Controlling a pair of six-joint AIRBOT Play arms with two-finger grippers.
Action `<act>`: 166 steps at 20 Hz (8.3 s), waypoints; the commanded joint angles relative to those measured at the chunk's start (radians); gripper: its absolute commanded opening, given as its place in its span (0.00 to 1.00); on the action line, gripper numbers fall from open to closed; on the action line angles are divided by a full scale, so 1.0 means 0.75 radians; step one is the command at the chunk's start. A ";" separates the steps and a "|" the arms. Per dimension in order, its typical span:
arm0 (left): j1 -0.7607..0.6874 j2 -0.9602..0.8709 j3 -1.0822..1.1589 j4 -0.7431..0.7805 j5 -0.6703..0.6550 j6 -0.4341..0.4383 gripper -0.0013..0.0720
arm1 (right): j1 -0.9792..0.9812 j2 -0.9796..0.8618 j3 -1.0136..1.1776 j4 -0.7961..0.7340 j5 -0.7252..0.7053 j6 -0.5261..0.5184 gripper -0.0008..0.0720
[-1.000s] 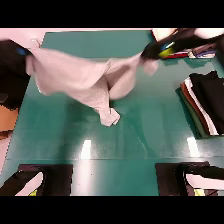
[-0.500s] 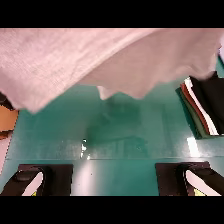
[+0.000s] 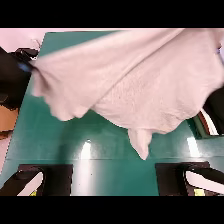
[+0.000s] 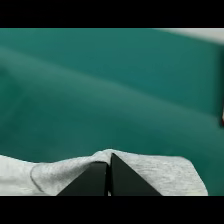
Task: Fold the shirts.
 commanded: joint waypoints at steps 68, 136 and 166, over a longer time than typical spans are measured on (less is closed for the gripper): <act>0.212 -0.364 -0.294 0.063 0.075 0.341 0.05 | 0.252 0.094 -1.881 0.393 -0.629 0.103 0.19; 0.387 -0.336 -0.792 0.111 0.285 0.241 0.70 | -0.198 0.008 -1.095 0.147 -0.106 -0.044 0.46; 0.178 -0.281 -0.871 -0.032 0.283 0.217 0.04 | -0.218 0.075 -1.911 0.323 -0.394 -0.139 0.23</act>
